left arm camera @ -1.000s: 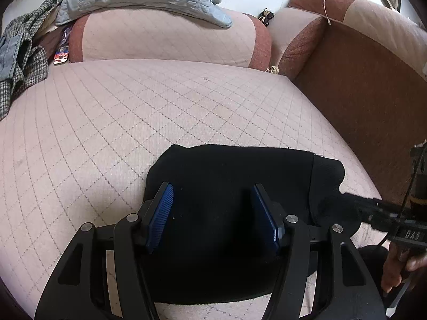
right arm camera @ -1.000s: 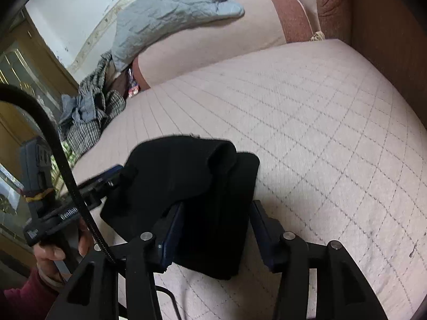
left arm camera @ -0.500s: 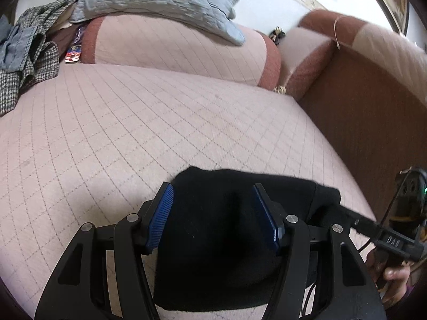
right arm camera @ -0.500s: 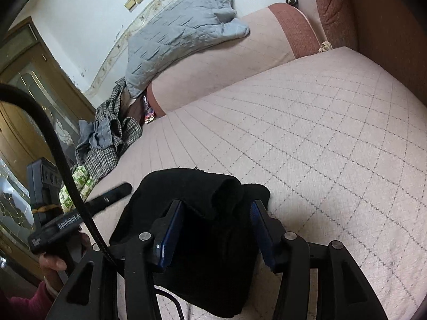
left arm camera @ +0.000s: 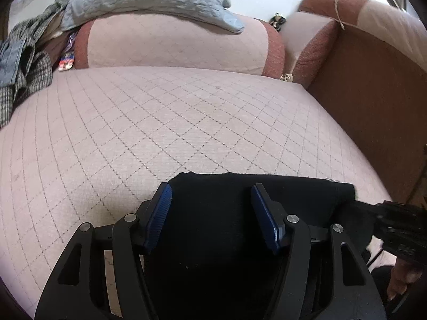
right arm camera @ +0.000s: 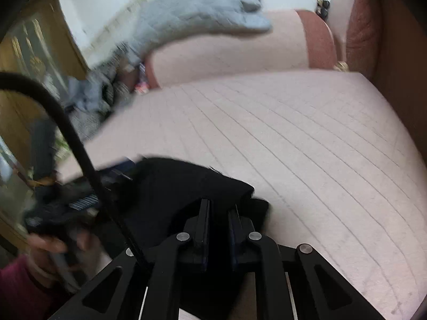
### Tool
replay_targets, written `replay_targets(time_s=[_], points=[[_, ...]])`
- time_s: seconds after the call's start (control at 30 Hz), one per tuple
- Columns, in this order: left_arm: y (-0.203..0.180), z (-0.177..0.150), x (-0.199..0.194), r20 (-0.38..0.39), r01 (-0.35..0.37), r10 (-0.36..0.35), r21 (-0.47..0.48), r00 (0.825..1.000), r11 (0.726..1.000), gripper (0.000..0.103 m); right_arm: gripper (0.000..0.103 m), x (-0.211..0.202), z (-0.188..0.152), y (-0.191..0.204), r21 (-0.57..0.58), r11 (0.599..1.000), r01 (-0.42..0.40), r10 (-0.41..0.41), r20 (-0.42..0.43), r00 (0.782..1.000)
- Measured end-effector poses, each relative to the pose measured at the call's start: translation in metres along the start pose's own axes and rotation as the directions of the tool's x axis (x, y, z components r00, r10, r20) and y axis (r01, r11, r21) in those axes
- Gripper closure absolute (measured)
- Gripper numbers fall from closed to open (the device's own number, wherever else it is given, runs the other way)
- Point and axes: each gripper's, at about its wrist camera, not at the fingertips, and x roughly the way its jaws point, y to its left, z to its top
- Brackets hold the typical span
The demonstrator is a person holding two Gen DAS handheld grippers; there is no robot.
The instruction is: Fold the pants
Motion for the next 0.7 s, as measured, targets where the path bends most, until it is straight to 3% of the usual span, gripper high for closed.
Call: replay_targets(time_s=[0.13, 0.23, 0.27, 0.3, 0.33, 0.37, 0.4, 0.43, 0.47, 0.5, 0.63, 0.7], points=[[0.002, 0.000, -0.003, -0.001, 0.000, 0.000, -0.023, 1.000, 1.000, 0.042, 0.089, -0.026, -0.007, -0.023, 0.160, 0.984, -0.080, 0.071, 0.061, 0.996], [0.006, 0.002, -0.014, 0.005, 0.034, -0.034, -0.047, 0.999, 0.998, 0.042, 0.079, -0.052, -0.013, -0.029, 0.208, 0.965, -0.158, 0.138, 0.110, 0.984], [0.005, 0.001, -0.017, 0.014, 0.039, -0.038, -0.042, 0.999, 0.998, 0.042, 0.068, -0.057, -0.015, -0.027, 0.211, 0.958, -0.195, 0.172, 0.121, 0.978], [0.004, 0.001, -0.020, 0.020, 0.035, -0.035, -0.032, 0.999, 0.999, 0.042, 0.046, -0.059, -0.016, -0.023, 0.216, 0.950, -0.226, 0.203, 0.124, 0.971], [0.003, 0.000, -0.022, 0.024, 0.025, -0.024, -0.018, 0.999, 1.000, 0.042, 0.037, -0.055, -0.015, -0.017, 0.223, 0.942, -0.250, 0.231, 0.108, 0.967], [0.001, -0.001, -0.024, 0.026, 0.013, -0.013, -0.004, 1.000, 1.000, 0.042, 0.035, -0.047, -0.014, -0.011, 0.226, 0.939, -0.260, 0.250, 0.075, 0.965], [-0.001, -0.003, -0.025, 0.026, 0.005, -0.005, 0.008, 1.000, 1.000, 0.042, 0.040, -0.040, -0.012, -0.004, 0.221, 0.940, -0.261, 0.256, 0.052, 0.965], [-0.002, -0.005, -0.026, 0.022, 0.001, -0.001, 0.013, 1.000, 1.000, 0.042, 0.052, -0.032, -0.013, 0.005, 0.192, 0.947, -0.257, 0.258, 0.021, 0.966], [-0.002, -0.007, -0.027, 0.011, -0.002, 0.002, 0.017, 1.000, 1.000, 0.042, 0.083, -0.027, -0.014, 0.014, 0.153, 0.958, -0.244, 0.247, -0.002, 0.969], [0.000, -0.009, -0.029, 0.007, -0.004, 0.004, 0.017, 1.000, 1.000, 0.042, 0.095, -0.026, -0.015, 0.023, 0.097, 0.973, -0.207, 0.210, -0.024, 0.977], [0.013, -0.011, -0.040, 0.020, -0.009, 0.009, -0.019, 1.000, 1.000, 0.042, 0.100, -0.055, -0.022, 0.040, -0.033, 0.985, -0.172, 0.172, -0.011, 0.985], [0.019, -0.010, -0.039, 0.013, -0.016, 0.017, -0.040, 1.000, 0.999, 0.042, 0.100, -0.051, -0.030, 0.031, -0.036, 0.994, -0.100, 0.098, -0.043, 0.994]])
